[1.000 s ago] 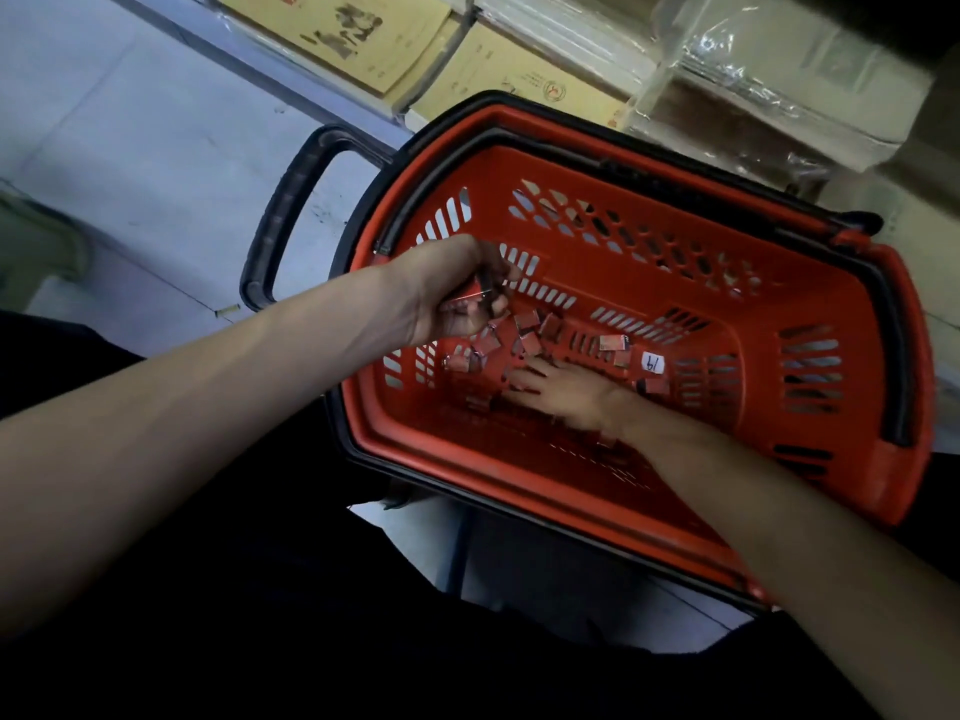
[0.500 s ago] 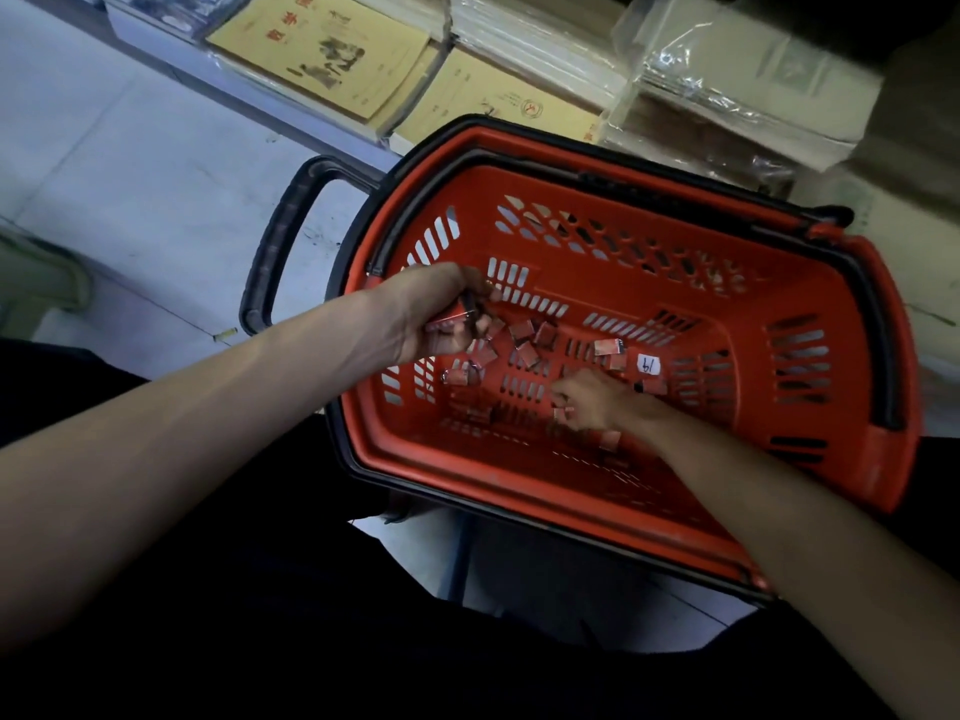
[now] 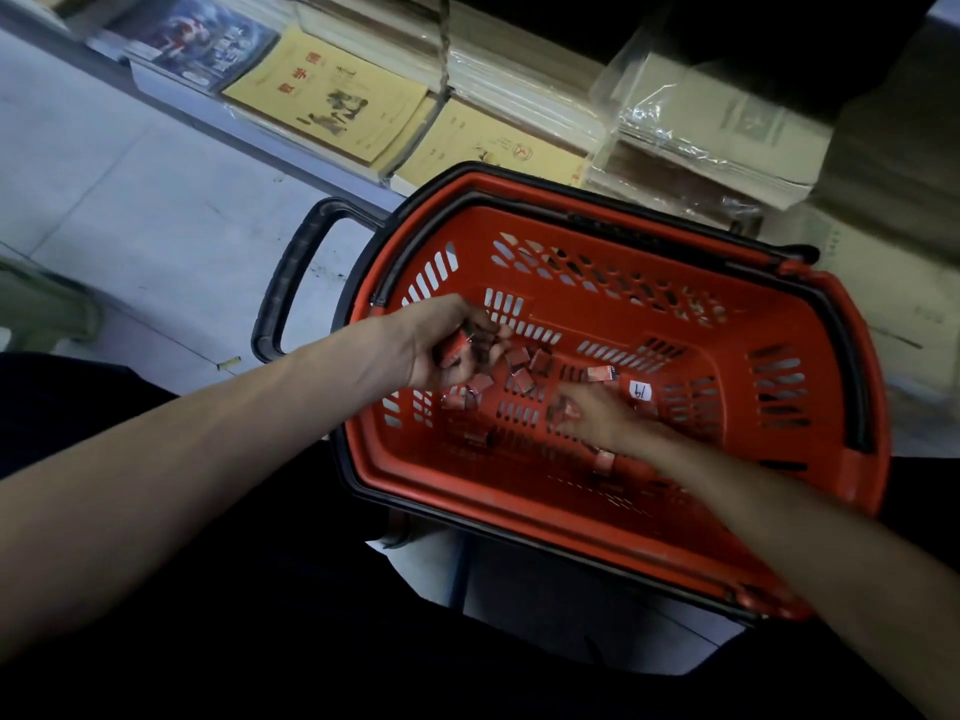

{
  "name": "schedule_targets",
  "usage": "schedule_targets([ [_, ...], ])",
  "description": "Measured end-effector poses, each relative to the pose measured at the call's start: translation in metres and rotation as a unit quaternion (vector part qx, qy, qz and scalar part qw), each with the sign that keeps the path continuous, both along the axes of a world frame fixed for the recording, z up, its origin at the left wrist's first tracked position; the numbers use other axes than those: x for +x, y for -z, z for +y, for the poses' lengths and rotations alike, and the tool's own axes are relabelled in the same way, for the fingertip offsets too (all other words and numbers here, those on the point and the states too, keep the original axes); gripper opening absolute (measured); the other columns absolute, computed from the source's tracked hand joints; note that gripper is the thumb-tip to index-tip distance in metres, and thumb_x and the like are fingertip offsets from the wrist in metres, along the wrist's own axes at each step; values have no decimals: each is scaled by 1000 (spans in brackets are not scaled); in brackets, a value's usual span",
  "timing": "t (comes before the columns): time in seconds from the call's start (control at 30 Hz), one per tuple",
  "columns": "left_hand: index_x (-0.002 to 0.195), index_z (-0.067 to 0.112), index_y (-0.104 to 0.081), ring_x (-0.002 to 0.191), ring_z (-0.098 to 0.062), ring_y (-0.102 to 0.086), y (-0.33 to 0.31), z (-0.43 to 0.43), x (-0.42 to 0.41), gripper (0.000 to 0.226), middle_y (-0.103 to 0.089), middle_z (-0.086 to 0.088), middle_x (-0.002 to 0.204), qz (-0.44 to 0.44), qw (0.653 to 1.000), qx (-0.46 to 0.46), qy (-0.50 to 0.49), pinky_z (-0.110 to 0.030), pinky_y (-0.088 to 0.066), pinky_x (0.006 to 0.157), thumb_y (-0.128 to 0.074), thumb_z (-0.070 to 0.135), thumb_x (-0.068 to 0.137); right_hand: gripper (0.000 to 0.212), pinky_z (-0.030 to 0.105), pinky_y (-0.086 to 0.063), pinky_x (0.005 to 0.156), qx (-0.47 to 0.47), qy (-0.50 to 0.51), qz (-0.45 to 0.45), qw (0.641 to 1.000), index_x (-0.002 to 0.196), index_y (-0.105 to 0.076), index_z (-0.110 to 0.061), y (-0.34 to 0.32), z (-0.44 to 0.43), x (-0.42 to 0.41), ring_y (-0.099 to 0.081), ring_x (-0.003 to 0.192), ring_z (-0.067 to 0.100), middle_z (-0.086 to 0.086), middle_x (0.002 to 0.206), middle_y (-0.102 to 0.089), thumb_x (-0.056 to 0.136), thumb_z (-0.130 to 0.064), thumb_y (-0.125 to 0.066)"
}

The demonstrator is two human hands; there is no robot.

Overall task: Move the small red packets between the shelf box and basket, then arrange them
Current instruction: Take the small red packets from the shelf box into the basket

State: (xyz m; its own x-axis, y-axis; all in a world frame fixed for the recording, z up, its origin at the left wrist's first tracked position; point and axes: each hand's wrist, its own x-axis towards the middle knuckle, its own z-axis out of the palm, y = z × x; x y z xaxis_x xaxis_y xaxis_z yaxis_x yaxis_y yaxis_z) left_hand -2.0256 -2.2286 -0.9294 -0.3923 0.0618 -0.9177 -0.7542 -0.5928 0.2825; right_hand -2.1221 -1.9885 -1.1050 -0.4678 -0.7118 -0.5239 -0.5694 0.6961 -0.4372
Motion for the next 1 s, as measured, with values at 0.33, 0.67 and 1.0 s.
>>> schedule_targets([
  [0.33,92,2,-72,83,-24,-64,-10,27,-3,44,-62,-14,109,8,999,13,-33,-32,-59,51,-49,39,97,32,15,-45,89,-260,56,-4,964,106,-65,-21,-212,-49,-8,-63,103,-1,-14,105,-68,81,-10,-81],
  [0.67,75,19,-65,60,-18,-62,-30,62,-5,38,-60,-1,73,64,995,67,-40,-31,-58,54,-47,48,93,39,29,-44,98,-230,46,-34,972,113,-53,-18,-223,-57,30,-56,112,16,3,114,-60,80,2,-63],
  [1.0,76,15,-77,81,-22,-71,-44,63,-27,54,-72,-5,86,161,975,124,-89,-34,-53,81,-48,57,96,62,40,-13,126,-164,19,127,978,152,-24,-12,-246,-54,31,-31,148,19,12,153,-44,98,-34,-46],
])
